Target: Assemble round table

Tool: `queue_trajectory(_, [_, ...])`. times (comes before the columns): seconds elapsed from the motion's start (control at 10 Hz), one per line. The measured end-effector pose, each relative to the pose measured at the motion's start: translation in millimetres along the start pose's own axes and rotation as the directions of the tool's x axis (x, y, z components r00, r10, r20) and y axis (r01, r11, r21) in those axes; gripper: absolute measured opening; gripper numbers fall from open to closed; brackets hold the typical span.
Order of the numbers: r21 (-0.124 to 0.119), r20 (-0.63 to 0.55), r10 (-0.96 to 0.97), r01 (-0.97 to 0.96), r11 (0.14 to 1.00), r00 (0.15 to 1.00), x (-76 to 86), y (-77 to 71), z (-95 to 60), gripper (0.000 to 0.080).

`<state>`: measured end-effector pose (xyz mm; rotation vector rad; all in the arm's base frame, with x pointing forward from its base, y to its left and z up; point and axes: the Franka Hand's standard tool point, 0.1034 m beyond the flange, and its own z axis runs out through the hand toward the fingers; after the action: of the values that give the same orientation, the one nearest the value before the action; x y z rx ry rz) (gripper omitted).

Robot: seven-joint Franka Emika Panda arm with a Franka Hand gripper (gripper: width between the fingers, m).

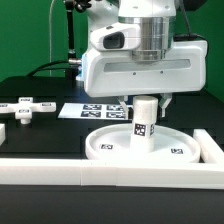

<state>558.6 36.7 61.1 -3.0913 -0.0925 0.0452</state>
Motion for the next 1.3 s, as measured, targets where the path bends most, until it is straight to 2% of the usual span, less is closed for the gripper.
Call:
queue_trajectory(0.1, [0.001, 0.000, 0.028, -0.028, 1.000, 1.000, 0.0, -0.4, 0.0, 0.0409])
queue_trajectory(0.3, [0.021, -0.006, 0.245, -0.245, 0.969, 0.969, 0.4, -1.4, 0.0, 0.0409])
queue_trajectory(0.4, [0.023, -0.010, 0.293, -0.293, 0.956, 0.956, 0.4, -1.5, 0.0, 0.0409])
queue_trajectory(0.5, [0.042, -0.010, 0.444, -0.443, 0.895, 0.896, 0.5, -1.5, 0.1, 0.0409])
queue_trajectory(0.7, [0.062, 0.006, 0.606, -0.605, 0.794, 0.795, 0.4, -1.7, 0.2, 0.0409])
queue_trajectory(0.8, [0.069, 0.020, 0.718, -0.718, 0.693, 0.695, 0.2, -2.7, 0.5, 0.0409])
queue_trajectory(1.3, [0.076, 0.058, 0.893, -0.894, 0.443, 0.447, 0.8, -4.4, 0.2, 0.0409])
